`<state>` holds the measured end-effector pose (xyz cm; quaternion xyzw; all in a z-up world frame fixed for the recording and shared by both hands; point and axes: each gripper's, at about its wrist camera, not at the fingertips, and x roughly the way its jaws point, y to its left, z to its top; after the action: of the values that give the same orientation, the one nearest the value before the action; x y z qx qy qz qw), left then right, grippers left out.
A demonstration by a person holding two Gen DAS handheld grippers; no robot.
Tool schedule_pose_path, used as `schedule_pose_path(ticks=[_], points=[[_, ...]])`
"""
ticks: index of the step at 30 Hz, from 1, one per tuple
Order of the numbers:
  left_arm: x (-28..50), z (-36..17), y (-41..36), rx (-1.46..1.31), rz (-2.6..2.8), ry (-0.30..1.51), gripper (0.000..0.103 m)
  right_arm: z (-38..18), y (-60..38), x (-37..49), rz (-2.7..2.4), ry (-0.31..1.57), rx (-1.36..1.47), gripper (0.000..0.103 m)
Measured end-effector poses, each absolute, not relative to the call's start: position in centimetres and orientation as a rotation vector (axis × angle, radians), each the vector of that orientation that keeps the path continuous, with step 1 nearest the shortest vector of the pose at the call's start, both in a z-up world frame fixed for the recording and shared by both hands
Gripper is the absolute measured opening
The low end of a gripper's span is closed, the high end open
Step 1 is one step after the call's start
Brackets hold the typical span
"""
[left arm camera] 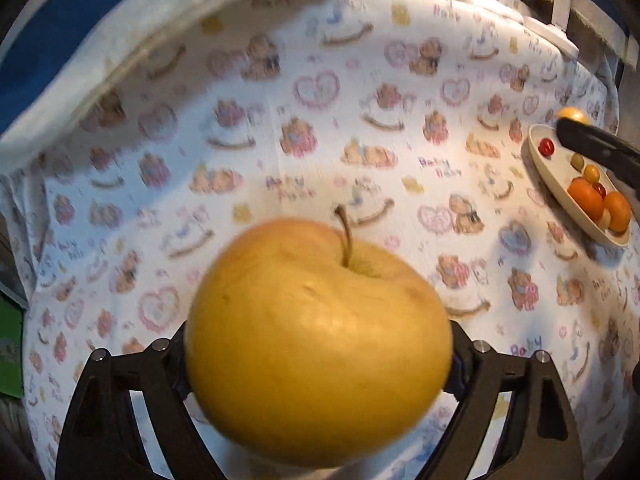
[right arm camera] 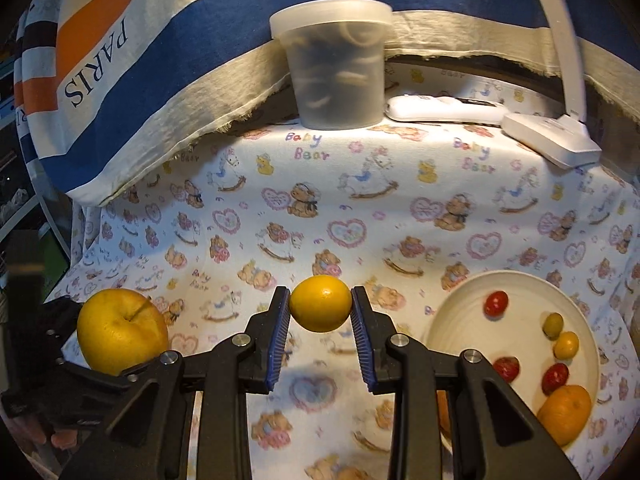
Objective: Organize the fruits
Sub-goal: 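Carry the yellow apple and yellow citrus over the plate with both tools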
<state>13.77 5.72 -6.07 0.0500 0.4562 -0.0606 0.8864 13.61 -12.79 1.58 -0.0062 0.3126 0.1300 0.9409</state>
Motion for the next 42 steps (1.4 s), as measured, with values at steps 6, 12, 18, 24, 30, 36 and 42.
schedule_pose_path(ticks=[6, 12, 18, 24, 30, 36, 42], points=[[13.2, -5.9, 6.1, 0.077, -0.121, 0.966, 0.087, 1.8, -14.5, 11.0, 0.243, 0.615, -0.058, 0.032], [11.5, -4.0, 5.2, 0.068, -0.161, 0.862, 0.087, 1.8, -16.9, 9.5, 0.222, 0.614, -0.054, 0.032], [9.5, -0.7, 4.4, 0.049, -0.188, 0.738, 0.087, 2.5, -19.8, 8.4, 0.184, 0.577, -0.037, 0.032], [8.2, 2.8, 2.5, 0.007, -0.277, 0.679, 0.087, 4.1, -23.0, 8.2, 0.162, 0.531, -0.005, 0.032], [9.9, 4.9, -1.1, 0.007, -0.333, 0.707, 0.087, 5.4, -26.9, 8.6, 0.124, 0.472, 0.086, 0.032], [14.0, 4.7, -6.5, 0.019, -0.411, 0.761, 0.087, 4.3, -29.1, 9.7, 0.107, 0.489, 0.115, 0.032], [17.7, 3.4, -13.1, 0.033, -0.475, 0.815, 0.087, 3.1, -31.9, 10.6, 0.060, 0.521, 0.167, 0.032]])
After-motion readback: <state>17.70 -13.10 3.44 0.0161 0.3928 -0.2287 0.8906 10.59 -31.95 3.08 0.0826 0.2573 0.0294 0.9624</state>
